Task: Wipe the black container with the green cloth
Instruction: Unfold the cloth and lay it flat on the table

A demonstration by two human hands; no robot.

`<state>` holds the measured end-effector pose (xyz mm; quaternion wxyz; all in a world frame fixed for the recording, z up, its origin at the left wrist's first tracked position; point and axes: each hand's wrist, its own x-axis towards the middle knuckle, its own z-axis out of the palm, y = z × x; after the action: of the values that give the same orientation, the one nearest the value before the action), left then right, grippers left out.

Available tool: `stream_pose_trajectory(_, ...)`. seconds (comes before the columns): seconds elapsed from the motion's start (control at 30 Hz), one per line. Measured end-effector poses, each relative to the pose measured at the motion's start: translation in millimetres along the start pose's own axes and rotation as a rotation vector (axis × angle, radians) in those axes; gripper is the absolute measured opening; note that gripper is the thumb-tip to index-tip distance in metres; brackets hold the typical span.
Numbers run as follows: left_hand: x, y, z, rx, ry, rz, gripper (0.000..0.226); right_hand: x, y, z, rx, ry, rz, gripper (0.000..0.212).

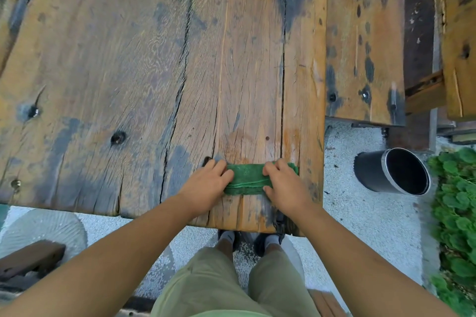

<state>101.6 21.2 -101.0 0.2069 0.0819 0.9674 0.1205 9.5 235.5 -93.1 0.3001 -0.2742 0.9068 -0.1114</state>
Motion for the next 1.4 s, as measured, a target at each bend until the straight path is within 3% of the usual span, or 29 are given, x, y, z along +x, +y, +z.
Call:
stream_pose_trajectory(0.1, 7.5, -4.0, -5.6, -0.095, -0.017, 0.012, 0.022, 4.6, 1.0, -3.0, -0.01, 0.01, -0.039, 0.024)
stream_pose_trajectory(0.3, 24.2, -22.3, -17.4, -0.344, -0.105, -0.025, 0.011, 2.6, 1.6, -0.1, -0.104, -0.044, -0.056, 0.05)
stream_pose_trajectory(0.6, 31.8, -36.3, -23.9, -0.639, -0.087, -0.256, 0.022, 23.4, 7.6, -22.3, -0.009, -0.053, -0.084, 0.003)
stream_pose_trajectory(0.77, 41.8, -39.1, -33.8, -0.724, 0.016, -0.333, 0.016, 43.5, 12.3, -39.5, 0.077, -0.03, -0.056, 0.016)
stream_pose_trajectory(0.93, 66.4, -49.7, -45.0, -0.69, 0.081, -0.407, 0.018, 74.9, 18.3, -56.3, 0.136, -0.009, -0.032, 0.005)
stream_pose_trajectory(1.03, 78.2, -54.1, -41.1, -0.653, 0.074, -0.448, 0.021, 84.0, 26.9, -61.9, 0.075, -0.123, -0.054, 0.037)
stream_pose_trajectory(1.1, 83.7, -55.4, -38.7, -0.626, 0.076, -0.453, 0.02, 86.9, 34.2, -61.6, 0.008, -0.167, -0.071, 0.044)
stream_pose_trajectory(1.27, 90.0, -57.8, -37.8, -0.533, 0.094, -0.389, 0.017, 90.2, 50.0, -58.6, 0.058, -0.053, 0.016, 0.022)
stream_pose_trajectory(1.4, 88.5, -55.9, -40.0, -0.407, 0.096, -0.411, 0.009, 81.2, 60.5, -58.0, 0.218, 0.237, 0.173, 0.005)
